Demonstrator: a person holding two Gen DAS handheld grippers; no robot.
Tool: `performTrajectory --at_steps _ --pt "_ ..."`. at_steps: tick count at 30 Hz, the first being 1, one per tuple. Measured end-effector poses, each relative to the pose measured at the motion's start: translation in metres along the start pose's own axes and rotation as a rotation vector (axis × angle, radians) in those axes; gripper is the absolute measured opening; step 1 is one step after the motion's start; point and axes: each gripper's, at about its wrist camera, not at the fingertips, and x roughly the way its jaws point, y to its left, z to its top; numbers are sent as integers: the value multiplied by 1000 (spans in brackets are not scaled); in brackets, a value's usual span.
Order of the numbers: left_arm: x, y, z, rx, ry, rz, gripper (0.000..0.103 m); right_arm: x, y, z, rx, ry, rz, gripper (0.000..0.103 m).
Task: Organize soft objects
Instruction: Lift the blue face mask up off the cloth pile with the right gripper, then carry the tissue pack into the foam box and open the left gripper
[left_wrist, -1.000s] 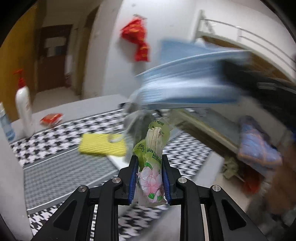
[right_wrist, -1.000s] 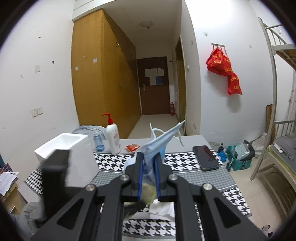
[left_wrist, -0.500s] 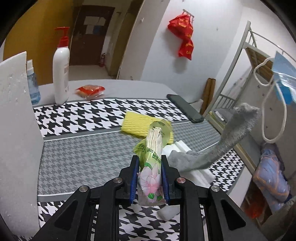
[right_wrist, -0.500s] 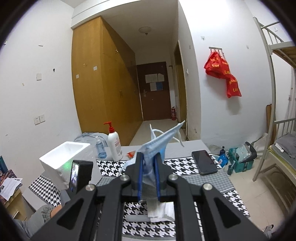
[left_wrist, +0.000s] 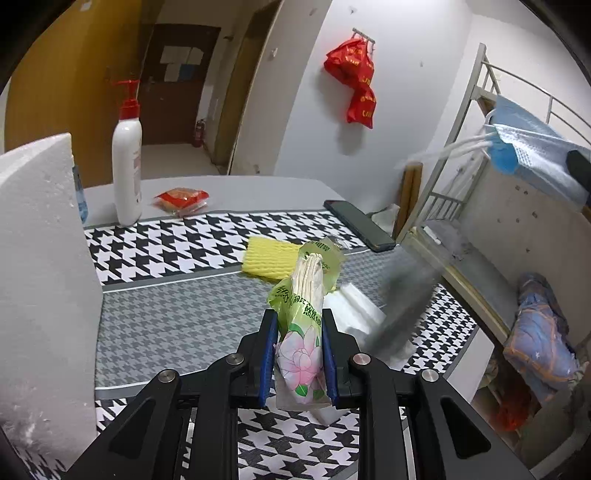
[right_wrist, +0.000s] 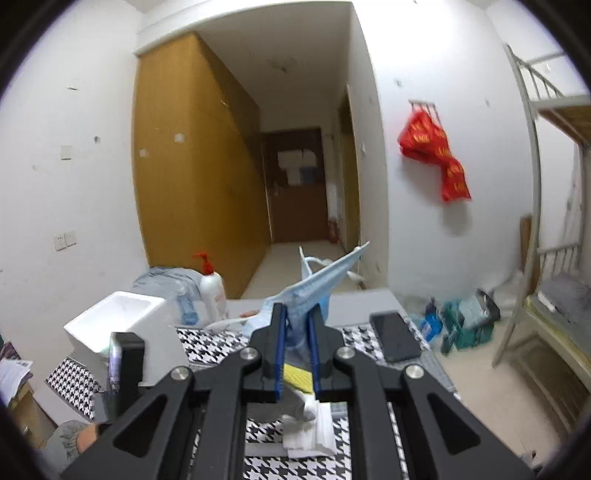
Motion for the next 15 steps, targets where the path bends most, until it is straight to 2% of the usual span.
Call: performTrajectory --at_steps 1,6,15 --pt "-3 -1 1 5 -8 -6 24 -2 0 -1 10 -10 21 14" --pt "-19 -2 4 20 -40 -8 24 -5 8 0 -19 -25 10 15" --pt "-35 -3 4 49 -64 11 24 6 15 -6 -32 1 14 15"
